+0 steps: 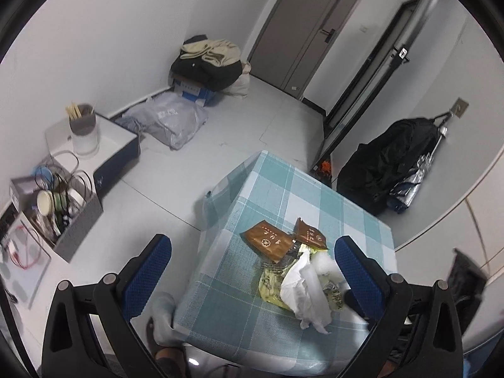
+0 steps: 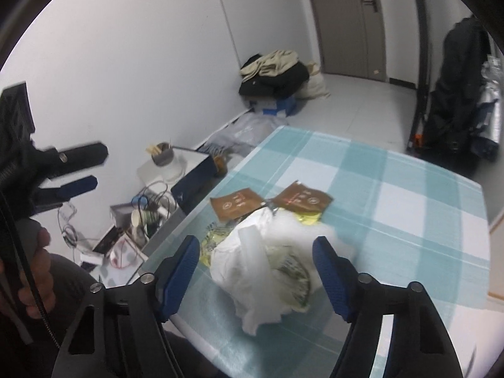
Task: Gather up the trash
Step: 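Lower the left tool onto the brown snack wrapper and close it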
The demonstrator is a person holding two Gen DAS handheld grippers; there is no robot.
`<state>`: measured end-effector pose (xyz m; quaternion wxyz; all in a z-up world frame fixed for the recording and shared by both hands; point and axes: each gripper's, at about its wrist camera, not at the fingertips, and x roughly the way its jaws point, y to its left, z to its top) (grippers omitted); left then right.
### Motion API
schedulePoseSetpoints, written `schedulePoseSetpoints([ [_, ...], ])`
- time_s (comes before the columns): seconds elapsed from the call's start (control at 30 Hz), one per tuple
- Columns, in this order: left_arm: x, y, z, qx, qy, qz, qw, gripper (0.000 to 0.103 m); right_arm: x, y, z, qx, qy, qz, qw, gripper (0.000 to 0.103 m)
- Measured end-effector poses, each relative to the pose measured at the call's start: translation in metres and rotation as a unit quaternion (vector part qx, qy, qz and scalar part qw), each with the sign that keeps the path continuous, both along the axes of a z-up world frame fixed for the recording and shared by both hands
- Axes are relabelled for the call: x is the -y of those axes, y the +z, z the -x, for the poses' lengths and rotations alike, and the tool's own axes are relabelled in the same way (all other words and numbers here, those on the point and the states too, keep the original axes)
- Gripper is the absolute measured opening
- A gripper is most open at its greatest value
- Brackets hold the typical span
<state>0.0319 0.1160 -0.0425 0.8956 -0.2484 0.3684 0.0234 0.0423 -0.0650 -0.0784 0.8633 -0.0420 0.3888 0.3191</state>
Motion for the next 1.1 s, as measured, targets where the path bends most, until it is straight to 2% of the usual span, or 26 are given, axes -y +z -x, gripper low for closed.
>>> schedulePoseSetpoints([
  [0.2, -0.009, -0.007, -0.007, -0.022, 0.002, 0.023, 0.9995, 0.102, -0.022, -0.02, -0.011, -0.01, 0.022, 0.024, 0.999, 0.056],
  [0.3, -0.011, -0.007, -0.007, -0.024, 0.004, 0.025, 0.9994, 0.102, -0.029, -0.029, -0.015, -0.016, 0.029, 0.041, 0.999, 0.043],
  [0.4, -0.012, -0.008, -0.009, -0.029, 0.007, 0.021, 0.9993, 0.102, -0.031, -0.038, -0.015, -0.022, 0.028, 0.06, 0.998, 0.04],
  [0.47, -0.012, -0.011, -0.012, -0.036, 0.004, 0.022, 0.9991, 0.102, -0.032, -0.042, -0.014, -0.014, 0.027, 0.075, 0.997, 0.033],
  [0.53, -0.014, -0.014, -0.015, -0.046, 0.001, 0.028, 0.9985, 0.102, -0.032, -0.043, -0.014, -0.009, 0.023, 0.083, 0.996, 0.021],
  [0.67, -0.017, -0.021, -0.025, -0.073, -0.006, 0.029, 0.9968, 0.102, -0.033, -0.042, -0.01, 0.019, 0.029, 0.107, 0.994, 0.016],
  [0.87, -0.008, -0.02, -0.054, -0.102, -0.06, -0.022, 0.9928, 0.102, -0.024, -0.027, -0.006, 0.025, 0.038, 0.076, 0.996, 0.013],
  [1.1, 0.019, -0.038, -0.096, -0.158, -0.17, -0.067, 0.9704, 0.102, -0.002, -0.006, -0.006, 0.008, 0.034, 0.0, 0.999, 0.013],
])
